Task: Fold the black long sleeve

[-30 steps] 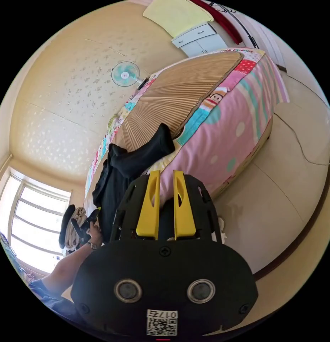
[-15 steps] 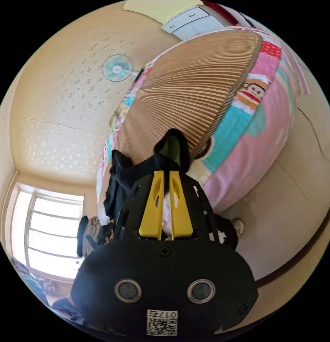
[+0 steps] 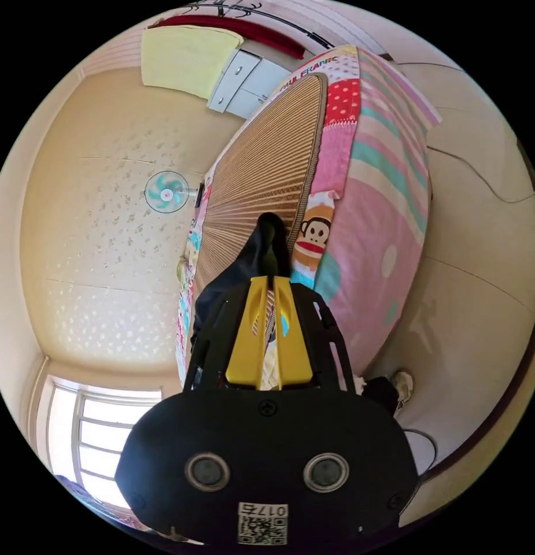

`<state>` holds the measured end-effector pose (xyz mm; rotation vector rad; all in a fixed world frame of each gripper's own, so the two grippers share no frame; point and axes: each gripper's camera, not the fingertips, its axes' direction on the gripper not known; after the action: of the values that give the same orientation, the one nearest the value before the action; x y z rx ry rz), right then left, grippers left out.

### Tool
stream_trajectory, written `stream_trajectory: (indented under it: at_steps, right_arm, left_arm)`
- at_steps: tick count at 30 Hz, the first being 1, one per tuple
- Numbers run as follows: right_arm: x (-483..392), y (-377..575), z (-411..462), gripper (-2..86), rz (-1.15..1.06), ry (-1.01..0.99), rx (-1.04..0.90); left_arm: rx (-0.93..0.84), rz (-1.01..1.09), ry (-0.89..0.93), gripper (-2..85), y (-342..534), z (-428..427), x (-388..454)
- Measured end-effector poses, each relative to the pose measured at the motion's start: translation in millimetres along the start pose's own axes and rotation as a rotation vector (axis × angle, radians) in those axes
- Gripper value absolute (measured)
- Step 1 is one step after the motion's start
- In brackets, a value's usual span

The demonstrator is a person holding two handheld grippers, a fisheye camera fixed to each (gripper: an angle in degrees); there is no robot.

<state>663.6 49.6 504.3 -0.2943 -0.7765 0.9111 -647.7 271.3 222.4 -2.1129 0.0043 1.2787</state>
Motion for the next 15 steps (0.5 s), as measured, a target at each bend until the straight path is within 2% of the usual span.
stream_trajectory:
  at_steps: [5,11,15]
  right_arm:
    - [-14,14,31,5.8,-0.039,-0.075,-0.072]
    - [-37,34,29,10.2,-0.113,0.249,0.037]
    - [-40,52,30,9.9,-0.28,0.397,0.097]
  left_arm:
    - [0.0,-0.001,0.002,1.7,-1,-2,-3]
    - [0.002,-0.006,0.015,1.6,-3,-3,-8]
    - [0.004,-0.008,0.024,1.6,-3,-3,-11]
